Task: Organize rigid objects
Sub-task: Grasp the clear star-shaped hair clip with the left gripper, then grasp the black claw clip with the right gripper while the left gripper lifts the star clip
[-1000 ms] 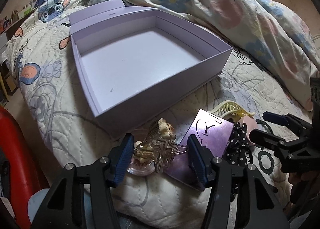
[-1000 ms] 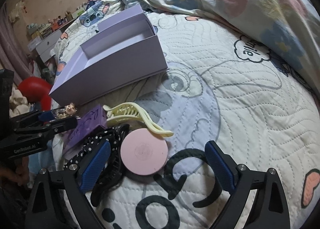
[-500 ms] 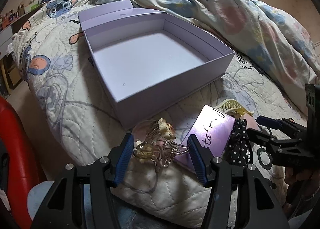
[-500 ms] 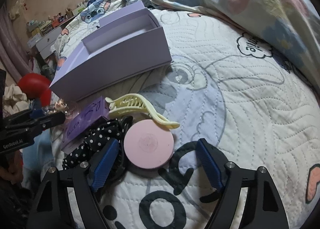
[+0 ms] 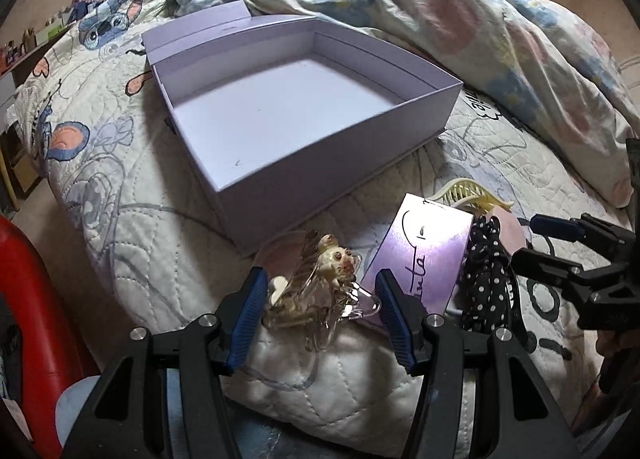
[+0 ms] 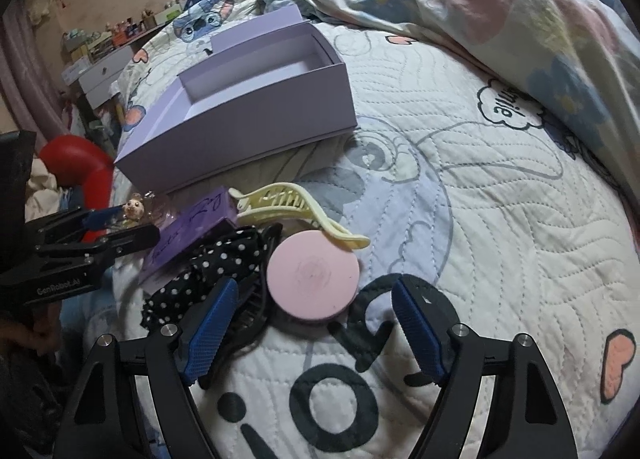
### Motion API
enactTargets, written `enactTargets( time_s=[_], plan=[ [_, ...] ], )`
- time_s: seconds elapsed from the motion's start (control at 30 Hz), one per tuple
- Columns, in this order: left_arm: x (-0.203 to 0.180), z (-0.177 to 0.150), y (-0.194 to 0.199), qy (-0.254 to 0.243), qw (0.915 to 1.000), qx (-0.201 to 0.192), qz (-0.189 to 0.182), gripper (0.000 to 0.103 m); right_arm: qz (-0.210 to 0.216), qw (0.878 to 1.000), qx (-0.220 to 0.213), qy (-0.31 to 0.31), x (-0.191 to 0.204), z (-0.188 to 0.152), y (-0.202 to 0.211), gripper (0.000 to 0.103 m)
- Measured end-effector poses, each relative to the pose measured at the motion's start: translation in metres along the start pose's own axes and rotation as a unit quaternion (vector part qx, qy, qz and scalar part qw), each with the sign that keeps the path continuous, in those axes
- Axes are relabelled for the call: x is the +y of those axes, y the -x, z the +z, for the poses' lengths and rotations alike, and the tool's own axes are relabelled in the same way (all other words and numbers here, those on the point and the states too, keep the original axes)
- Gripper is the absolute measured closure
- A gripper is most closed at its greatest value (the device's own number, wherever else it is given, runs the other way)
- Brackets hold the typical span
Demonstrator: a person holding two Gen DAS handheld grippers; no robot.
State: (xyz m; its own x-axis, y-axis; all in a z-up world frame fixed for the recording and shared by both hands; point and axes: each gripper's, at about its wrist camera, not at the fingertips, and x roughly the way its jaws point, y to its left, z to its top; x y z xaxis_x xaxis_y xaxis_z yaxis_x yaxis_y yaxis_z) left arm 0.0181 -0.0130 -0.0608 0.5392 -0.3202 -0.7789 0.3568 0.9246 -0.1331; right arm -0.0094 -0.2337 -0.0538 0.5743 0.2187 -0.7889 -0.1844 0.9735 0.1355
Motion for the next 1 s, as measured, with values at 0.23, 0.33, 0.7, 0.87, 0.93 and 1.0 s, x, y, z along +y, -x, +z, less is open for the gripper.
enactTargets(
  time_s=[0.23, 0.33, 0.7, 0.87, 0.93, 1.0],
  plan=[
    [0.003, -0.004, 0.008, 0.009, 1.0, -0.001, -0.002, 0.05, 0.02, 1.0, -0.004, 0.006, 0.01, -0.004, 0.007, 0.023],
    [0.006, -0.005, 0.014, 0.017, 0.9998, -0.005, -0.001, 0.05, 0.032, 0.999, -0.001, 0.011, 0.017, -0.009, 0.01, 0.024],
    [0.004, -0.009, 0.032, 0.019, 0.9997, -0.018, -0.001, 0.05, 0.056, 0.998, 0.022, 0.0, 0.03, -0.019, -0.002, 0.037],
    [0.003, -0.013, 0.032, 0.023, 0.9996, -0.015, 0.002, 0.05, 0.073, 0.997, 0.034, -0.018, 0.032, -0.021, -0.01, 0.054],
    [0.003, -0.014, 0.033, 0.024, 0.9996, -0.014, 0.001, 0.05, 0.07, 0.997, 0.034, -0.029, 0.029, -0.022, -0.01, 0.064],
    [0.002, -0.015, 0.034, 0.024, 0.9996, -0.014, -0.001, 0.05, 0.07, 0.996, 0.035, -0.033, 0.027, -0.023, -0.007, 0.072]
  ],
)
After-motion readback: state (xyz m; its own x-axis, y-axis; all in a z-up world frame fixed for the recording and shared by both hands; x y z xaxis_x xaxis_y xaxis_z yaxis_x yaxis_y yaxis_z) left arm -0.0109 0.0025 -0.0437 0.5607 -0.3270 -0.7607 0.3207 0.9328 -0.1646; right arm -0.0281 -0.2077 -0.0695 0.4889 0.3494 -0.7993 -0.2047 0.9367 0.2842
